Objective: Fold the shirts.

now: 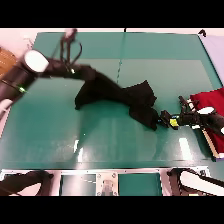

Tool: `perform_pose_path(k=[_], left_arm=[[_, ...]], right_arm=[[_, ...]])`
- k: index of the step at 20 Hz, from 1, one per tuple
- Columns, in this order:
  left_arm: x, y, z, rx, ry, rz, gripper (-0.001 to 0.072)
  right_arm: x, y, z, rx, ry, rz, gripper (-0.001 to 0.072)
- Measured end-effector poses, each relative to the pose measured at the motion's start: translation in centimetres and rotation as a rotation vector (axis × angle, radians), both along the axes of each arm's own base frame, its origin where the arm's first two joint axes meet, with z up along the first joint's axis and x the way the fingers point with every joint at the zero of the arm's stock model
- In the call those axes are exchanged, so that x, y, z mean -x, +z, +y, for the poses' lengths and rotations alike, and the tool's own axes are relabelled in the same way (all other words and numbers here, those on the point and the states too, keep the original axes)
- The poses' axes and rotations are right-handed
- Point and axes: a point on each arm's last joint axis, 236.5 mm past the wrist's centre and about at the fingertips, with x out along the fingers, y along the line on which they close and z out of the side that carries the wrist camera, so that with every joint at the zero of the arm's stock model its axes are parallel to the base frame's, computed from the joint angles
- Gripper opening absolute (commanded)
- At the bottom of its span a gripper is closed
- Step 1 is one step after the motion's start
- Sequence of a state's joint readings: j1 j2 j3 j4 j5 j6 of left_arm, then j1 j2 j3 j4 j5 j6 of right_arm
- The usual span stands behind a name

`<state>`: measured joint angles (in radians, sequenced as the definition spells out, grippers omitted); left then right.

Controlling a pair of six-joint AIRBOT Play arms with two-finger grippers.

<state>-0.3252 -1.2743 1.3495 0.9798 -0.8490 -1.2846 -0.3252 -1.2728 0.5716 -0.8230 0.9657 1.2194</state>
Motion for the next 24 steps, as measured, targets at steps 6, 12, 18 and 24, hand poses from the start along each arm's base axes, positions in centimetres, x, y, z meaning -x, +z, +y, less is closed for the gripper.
perform_pose_path(k=[6,12,18,24], left_arm=[[-6.2,3.4,3.7,-0.073,0.141,-0.173,0.0025],[-9.8,-5.2,7.8,-0.146,0.219,0.008,0.0025],[-10.6,-0.4,9.9,-0.149,0.236,-0.041,0.0025],[-7.4,11.4,10.6,-0.153,0.188,-0.211,0.0025]], right_arm=[[0.5,-0.1,0.1,0.001,0.018,0.016,0.0013],[1.2,-0.2,-0.1,0.012,0.028,0.042,0.0012],[-3.6,5.8,-4.9,0.077,-0.065,-0.117,0.0011],[-7.9,23.3,-11.4,0.231,-0.179,-0.492,0.0012]])
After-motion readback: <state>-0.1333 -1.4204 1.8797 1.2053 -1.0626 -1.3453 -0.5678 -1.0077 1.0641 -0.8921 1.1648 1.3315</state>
